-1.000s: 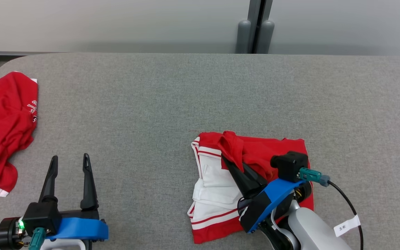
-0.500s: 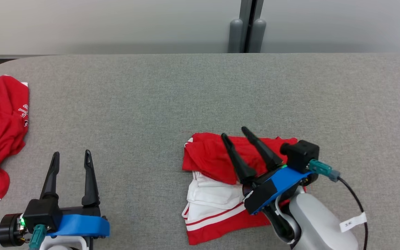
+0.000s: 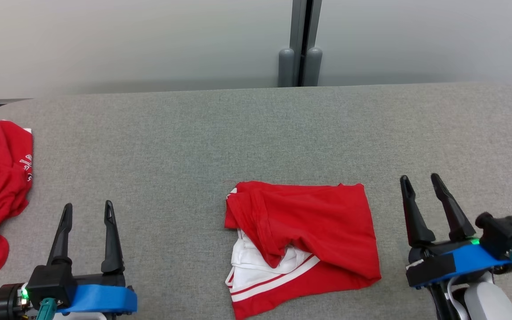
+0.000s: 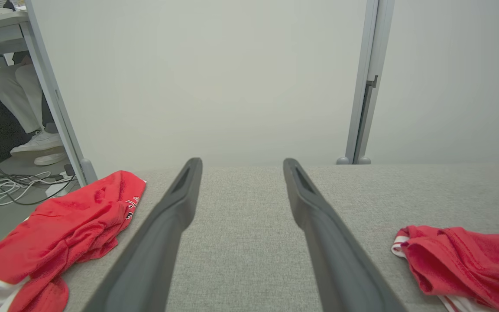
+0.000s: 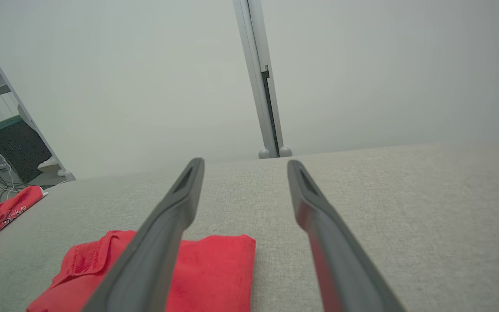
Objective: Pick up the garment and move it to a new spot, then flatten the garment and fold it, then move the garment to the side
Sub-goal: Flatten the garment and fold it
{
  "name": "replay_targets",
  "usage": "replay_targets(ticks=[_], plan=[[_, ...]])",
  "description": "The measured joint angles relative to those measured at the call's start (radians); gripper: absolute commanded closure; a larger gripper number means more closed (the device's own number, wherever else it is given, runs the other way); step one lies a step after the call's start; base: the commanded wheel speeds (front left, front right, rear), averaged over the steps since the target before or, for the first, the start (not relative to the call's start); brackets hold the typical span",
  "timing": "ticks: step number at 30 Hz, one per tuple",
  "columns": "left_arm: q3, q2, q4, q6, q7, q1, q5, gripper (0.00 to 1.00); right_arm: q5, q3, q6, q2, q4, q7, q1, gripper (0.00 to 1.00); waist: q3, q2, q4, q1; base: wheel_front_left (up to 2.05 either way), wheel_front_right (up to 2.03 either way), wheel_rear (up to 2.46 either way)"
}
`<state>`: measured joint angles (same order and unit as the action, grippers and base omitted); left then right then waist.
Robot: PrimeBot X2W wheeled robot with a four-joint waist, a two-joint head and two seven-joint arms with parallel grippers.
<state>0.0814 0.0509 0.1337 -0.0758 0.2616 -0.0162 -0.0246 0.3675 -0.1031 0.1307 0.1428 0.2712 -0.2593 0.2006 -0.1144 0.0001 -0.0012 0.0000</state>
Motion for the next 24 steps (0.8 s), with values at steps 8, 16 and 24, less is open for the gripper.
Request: replay_targets(ticks=[8,16,24], plan=[[0.009,0.002,-0.007,-0.004,0.000,0.022,0.002,0.00,-0.072,0.101,0.000,-0.046,-0.119,-0.002,-0.160,0.00,0.024,0.0000,-0.002,-0.0001,0.00,0.00,0.00],[0.005,0.002,-0.008,-0.003,0.000,0.040,0.007,0.00,-0.121,0.094,0.000,-0.082,-0.170,-0.002,-0.243,0.00,0.033,0.0000,0.002,0.0000,0.00,0.00,0.00],[-0.037,0.002,-0.002,-0.027,0.000,0.042,-0.007,0.00,-0.122,0.082,0.000,-0.089,-0.161,-0.002,-0.242,0.00,0.038,0.0000,-0.002,-0.0001,0.00,0.00,0.00]])
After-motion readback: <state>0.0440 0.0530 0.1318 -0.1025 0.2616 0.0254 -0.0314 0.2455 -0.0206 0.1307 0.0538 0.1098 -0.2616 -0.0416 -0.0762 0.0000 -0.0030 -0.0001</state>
